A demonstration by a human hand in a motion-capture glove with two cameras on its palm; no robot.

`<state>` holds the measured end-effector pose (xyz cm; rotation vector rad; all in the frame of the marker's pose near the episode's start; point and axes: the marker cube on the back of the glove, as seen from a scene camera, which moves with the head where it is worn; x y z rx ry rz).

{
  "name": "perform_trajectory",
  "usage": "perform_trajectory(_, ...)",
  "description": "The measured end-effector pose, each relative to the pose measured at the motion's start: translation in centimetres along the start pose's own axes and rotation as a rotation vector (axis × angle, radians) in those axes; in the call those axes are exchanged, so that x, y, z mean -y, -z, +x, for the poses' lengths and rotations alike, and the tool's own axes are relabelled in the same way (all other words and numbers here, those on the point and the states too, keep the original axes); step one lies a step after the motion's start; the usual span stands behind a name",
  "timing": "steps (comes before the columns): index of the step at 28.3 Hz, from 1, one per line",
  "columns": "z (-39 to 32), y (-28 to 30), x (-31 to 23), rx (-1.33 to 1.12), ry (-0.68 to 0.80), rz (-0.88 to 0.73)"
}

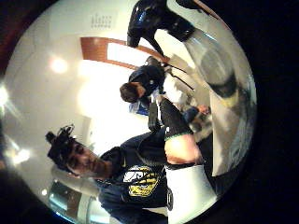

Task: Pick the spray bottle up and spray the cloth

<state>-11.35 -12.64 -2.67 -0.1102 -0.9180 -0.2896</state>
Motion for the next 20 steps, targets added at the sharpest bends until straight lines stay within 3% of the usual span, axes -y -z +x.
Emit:
perform_trajectory(8,4.8,3.4,-11.7,-0.613,-0.345,0.017)
perform_trajectory(13,9.4,4.4,-16.0,-0.623,-0.416,0.063)
perform_trajectory(20,11.4,6.9,-17.4,-0.762,-0.524,0.132)
